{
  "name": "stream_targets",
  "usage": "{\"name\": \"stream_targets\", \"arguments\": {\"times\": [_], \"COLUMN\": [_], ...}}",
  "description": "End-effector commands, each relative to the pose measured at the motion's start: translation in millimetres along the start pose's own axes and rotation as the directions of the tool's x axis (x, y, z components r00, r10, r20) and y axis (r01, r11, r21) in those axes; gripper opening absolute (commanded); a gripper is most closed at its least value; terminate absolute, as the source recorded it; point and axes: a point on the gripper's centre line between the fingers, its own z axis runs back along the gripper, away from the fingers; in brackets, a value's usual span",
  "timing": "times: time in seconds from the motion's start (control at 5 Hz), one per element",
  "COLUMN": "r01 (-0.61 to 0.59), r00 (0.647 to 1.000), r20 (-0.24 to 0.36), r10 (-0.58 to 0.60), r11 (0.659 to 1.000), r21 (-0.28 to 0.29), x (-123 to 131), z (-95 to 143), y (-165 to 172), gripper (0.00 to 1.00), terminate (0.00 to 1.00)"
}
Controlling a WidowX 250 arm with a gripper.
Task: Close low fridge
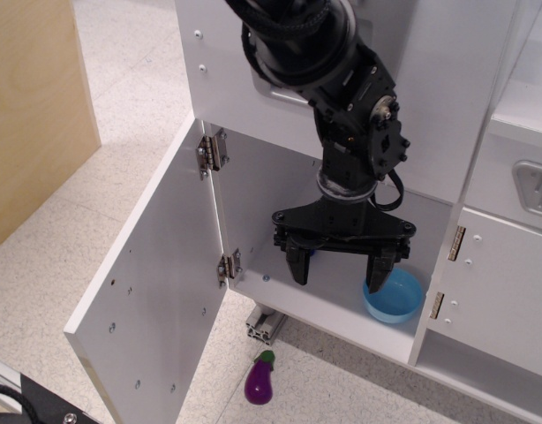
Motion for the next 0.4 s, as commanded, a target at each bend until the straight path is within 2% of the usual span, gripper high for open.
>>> {"name": "stream_targets", "arguments": {"times": [0.0, 0.2], "r01": [0.0, -0.018], "r00": [1.0, 1.0], "r20": [0.0, -0.001], "r10": [0.0, 0.018], "r11": [1.0, 0.999], "r21": [0.0, -0.031], "x": [0, -1], "z": [0, 17], "y": [0, 28], "gripper": [1.0, 1.0], "terminate": [0.0, 0.0]}}
